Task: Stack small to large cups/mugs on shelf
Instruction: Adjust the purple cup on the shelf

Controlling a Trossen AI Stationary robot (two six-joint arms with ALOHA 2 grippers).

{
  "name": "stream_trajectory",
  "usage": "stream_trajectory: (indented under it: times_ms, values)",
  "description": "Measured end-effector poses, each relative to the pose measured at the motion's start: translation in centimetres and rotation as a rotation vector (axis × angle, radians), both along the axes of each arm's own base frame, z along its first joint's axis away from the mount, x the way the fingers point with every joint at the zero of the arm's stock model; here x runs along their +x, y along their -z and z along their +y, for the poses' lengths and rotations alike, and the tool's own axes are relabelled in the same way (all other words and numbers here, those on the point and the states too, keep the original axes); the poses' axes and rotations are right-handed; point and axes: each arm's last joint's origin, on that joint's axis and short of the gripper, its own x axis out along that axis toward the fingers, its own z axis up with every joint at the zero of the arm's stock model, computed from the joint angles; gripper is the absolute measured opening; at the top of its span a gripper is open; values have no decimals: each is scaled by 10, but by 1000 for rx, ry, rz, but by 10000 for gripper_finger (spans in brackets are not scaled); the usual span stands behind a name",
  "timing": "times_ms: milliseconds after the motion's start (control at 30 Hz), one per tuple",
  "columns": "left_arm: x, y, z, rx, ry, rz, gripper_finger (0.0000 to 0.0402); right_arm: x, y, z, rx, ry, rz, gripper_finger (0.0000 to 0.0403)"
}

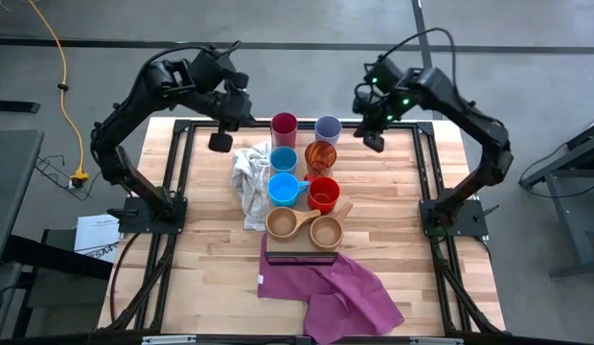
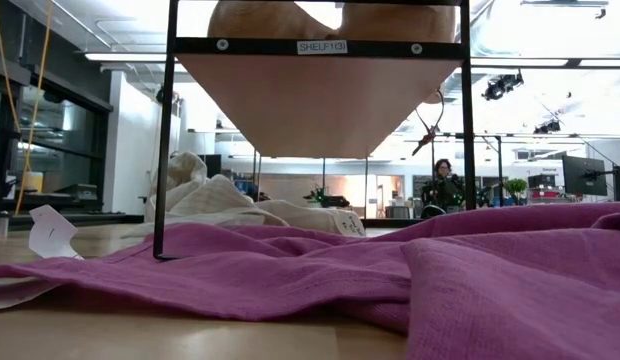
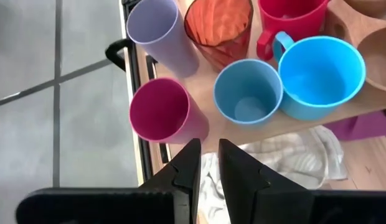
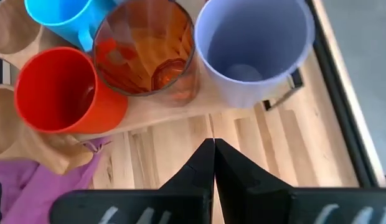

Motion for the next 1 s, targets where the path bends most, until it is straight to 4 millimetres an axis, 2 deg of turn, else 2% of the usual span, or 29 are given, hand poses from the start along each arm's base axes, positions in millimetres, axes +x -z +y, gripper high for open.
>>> stream_trajectory:
  times_ms: [233,367,1000]
  values:
    - [-2,2,-1,-18,-7,23,47,18,27,-2,12,8,-20,0]
    - [-2,2,-2,-21,-7,28,47,21,35,-4,17,25,-20,0]
    - [-2,2,-2,-24,-8,29,46,30,35,-12,-48,65,-107,0]
